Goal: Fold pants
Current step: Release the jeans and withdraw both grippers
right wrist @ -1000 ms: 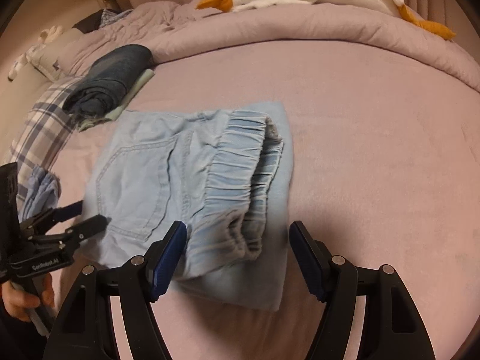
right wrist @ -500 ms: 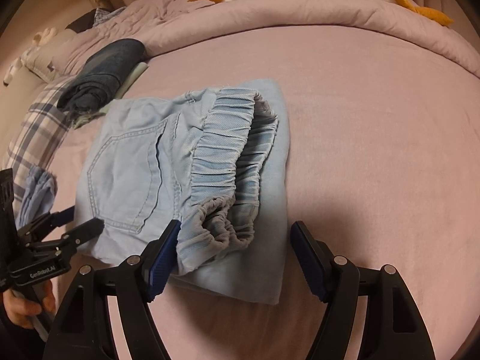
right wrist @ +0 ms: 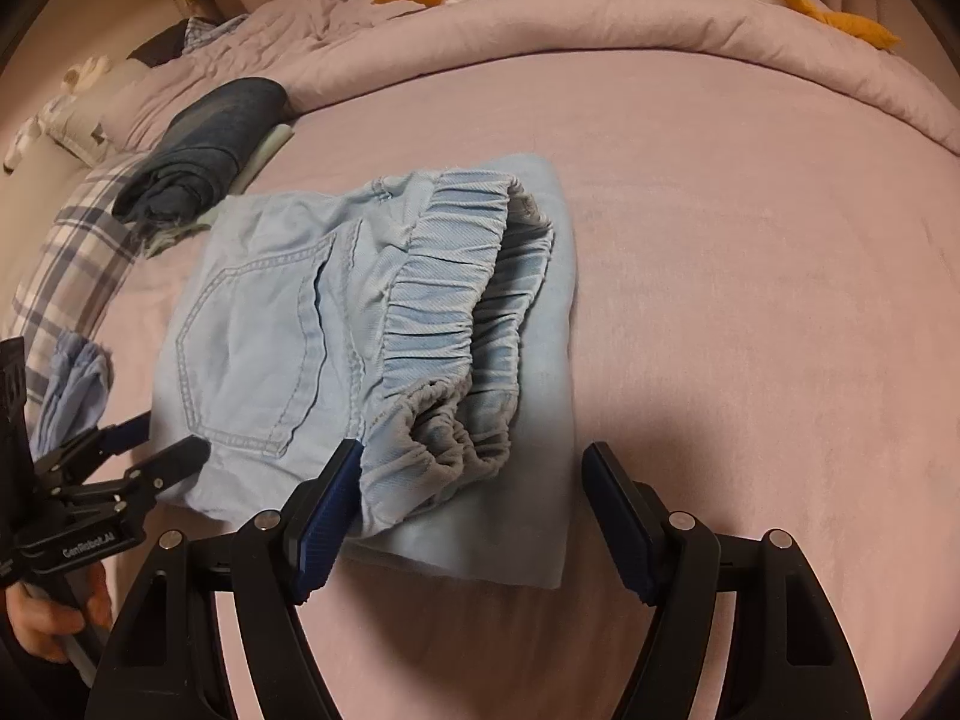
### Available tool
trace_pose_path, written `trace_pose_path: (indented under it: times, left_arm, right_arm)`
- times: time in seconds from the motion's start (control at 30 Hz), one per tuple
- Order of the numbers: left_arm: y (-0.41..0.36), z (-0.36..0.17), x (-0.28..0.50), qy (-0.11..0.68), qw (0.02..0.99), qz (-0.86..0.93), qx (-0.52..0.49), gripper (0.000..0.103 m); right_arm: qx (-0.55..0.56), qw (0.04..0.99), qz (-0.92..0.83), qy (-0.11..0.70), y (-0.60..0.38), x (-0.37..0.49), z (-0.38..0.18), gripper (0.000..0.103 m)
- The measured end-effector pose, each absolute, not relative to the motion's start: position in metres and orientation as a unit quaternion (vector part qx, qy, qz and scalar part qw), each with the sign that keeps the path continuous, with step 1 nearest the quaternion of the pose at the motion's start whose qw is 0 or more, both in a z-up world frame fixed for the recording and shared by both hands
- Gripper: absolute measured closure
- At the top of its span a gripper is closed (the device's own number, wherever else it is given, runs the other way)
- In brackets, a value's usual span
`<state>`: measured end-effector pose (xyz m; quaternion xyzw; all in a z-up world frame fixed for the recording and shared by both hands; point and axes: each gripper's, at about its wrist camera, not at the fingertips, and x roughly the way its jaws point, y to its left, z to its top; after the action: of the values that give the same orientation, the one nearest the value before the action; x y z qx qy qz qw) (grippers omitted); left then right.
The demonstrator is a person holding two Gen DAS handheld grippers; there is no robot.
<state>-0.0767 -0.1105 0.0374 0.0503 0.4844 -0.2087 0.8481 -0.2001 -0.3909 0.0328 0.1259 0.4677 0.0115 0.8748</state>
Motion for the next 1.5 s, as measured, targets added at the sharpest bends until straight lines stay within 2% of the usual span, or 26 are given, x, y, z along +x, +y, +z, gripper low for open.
trace_pose_path:
  times: [0.2, 0.5, 0.67, 0.7, 0.73, 0.77, 1.17, 1.5]
  left_arm:
    - [-0.110, 0.046, -0.084, 0.479, 0.853, -0.201, 0.050, 0.024]
    - [-0.104, 0.067, -0.094, 0.475, 0.858, -0.192, 0.024, 0.001]
    - [-0.103, 0.083, -0.105, 0.478, 0.857, -0.189, 0.013, 0.001]
    - [-0.104, 0.086, -0.108, 0.477, 0.858, -0.187, 0.015, 0.001]
    - [-0.105, 0.090, -0.111, 0.477, 0.860, -0.182, 0.018, 0.001]
    - [-0.105, 0.095, -0.115, 0.472, 0.863, -0.179, 0.025, 0.001]
    - [-0.101, 0.135, -0.155, 0.433, 0.885, -0.169, 0.027, 0.001]
    - [-0.105, 0.131, -0.170, 0.440, 0.883, -0.159, 0.038, 0.001]
  right_arm:
    - [0.122, 0.879, 0.000, 0.460, -0.389, -0.207, 0.040, 0.029]
    - [0.124, 0.888, -0.015, 0.442, -0.390, -0.221, 0.055, 0.029]
    - [0.118, 0.895, -0.024, 0.430, -0.384, -0.229, 0.069, 0.029]
    - [0.116, 0.897, -0.026, 0.426, -0.383, -0.232, 0.073, 0.022]
    - [0.113, 0.898, -0.027, 0.424, -0.381, -0.233, 0.076, 0.011]
    - [0.110, 0.901, -0.026, 0.419, -0.379, -0.235, 0.080, 0.008]
    - [0.054, 0.930, -0.006, 0.363, -0.343, -0.268, 0.131, 0.005]
    - [0.047, 0.922, 0.004, 0.384, -0.331, -0.271, 0.111, 0.005]
